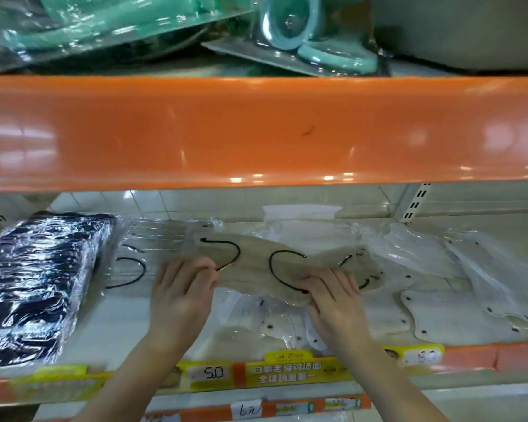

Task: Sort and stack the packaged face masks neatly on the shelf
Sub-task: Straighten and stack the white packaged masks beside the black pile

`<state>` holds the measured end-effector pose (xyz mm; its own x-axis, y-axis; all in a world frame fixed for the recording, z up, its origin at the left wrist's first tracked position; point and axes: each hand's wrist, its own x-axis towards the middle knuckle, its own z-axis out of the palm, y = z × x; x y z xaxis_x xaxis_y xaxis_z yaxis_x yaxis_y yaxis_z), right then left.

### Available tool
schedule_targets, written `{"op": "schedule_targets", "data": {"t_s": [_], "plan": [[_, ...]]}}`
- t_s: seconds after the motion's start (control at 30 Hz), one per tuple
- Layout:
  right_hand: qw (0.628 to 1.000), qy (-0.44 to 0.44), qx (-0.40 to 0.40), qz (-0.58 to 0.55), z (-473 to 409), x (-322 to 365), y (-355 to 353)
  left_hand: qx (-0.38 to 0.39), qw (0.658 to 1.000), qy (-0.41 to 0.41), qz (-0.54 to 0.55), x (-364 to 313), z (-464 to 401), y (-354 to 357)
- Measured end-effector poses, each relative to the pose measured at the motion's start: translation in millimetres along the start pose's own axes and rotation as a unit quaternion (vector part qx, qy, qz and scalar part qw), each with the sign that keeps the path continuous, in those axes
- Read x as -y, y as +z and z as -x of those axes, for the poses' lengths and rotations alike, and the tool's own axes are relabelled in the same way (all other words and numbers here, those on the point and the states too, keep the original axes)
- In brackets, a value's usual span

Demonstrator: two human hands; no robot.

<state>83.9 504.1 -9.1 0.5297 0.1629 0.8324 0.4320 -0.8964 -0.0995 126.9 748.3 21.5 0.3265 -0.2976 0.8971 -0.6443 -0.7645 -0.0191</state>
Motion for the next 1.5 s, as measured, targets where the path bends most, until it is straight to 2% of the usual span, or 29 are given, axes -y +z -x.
{"op": "schedule_targets", "data": {"t_s": [0.17,0.27,0.33,0.4,0.43,0.5,0.6,0.67,0.7,0.73,0.87,0.93,1.07,1.17,1.27,1.3,1.4,1.43,1.5], "plan": [[0.999,-0.003,0.048,-0.021,-9,24,13,0.006,1.0,-0.005,-0.023,22,12,-14],[0.996,0.011,0.081,-0.024,-17,44,23,0.046,0.999,-0.015,-0.022,38,21,-23],[0.996,0.025,0.081,-0.025,-24,58,30,0.099,0.99,-0.081,-0.05,50,26,-26],[0.997,0.036,0.06,-0.031,-34,74,35,0.15,0.967,-0.2,-0.051,58,31,-27],[0.997,0.04,0.05,-0.036,-39,82,37,0.16,0.949,-0.271,-0.012,57,31,-29],[0.998,0.036,0.042,-0.04,-48,98,42,0.157,0.88,-0.43,0.122,51,27,-33],[0.998,0.001,0.05,-0.031,-57,128,48,0.112,0.734,-0.606,0.284,41,13,-43],[0.997,-0.038,0.068,-0.025,-60,150,52,0.093,0.601,-0.676,0.417,44,3,-48],[0.995,-0.056,0.081,-0.032,-62,160,53,0.096,0.553,-0.683,0.467,48,1,-50],[0.991,-0.077,0.097,-0.044,-63,167,54,0.112,0.539,-0.676,0.49,54,0,-50],[0.962,-0.14,0.19,-0.136,-64,173,52,0.187,0.583,-0.607,0.506,88,3,-57],[0.963,-0.137,0.194,-0.131,-65,162,51,0.24,0.575,-0.569,0.537,107,3,-65],[0.948,-0.129,0.28,-0.074,-63,136,58,0.363,0.56,-0.507,0.546,131,2,-75],[0.962,-0.109,0.247,-0.042,-62,127,71,0.452,0.565,-0.443,0.529,133,0,-77],[0.967,-0.101,0.231,-0.042,-67,123,82,0.492,0.574,-0.416,0.505,127,-2,-75],[0.968,-0.098,0.23,-0.03,-69,122,85,0.503,0.601,-0.401,0.474,124,-1,-71],[0.978,-0.076,0.195,0.014,-72,119,95,0.534,0.75,-0.29,0.262,120,-3,-66],[0.981,-0.068,0.18,0.027,-73,119,97,0.529,0.779,-0.253,0.222,116,-4,-67],[0.985,-0.041,0.158,0.048,-77,121,102,0.529,0.793,-0.224,0.204,110,-5,-68]]}}
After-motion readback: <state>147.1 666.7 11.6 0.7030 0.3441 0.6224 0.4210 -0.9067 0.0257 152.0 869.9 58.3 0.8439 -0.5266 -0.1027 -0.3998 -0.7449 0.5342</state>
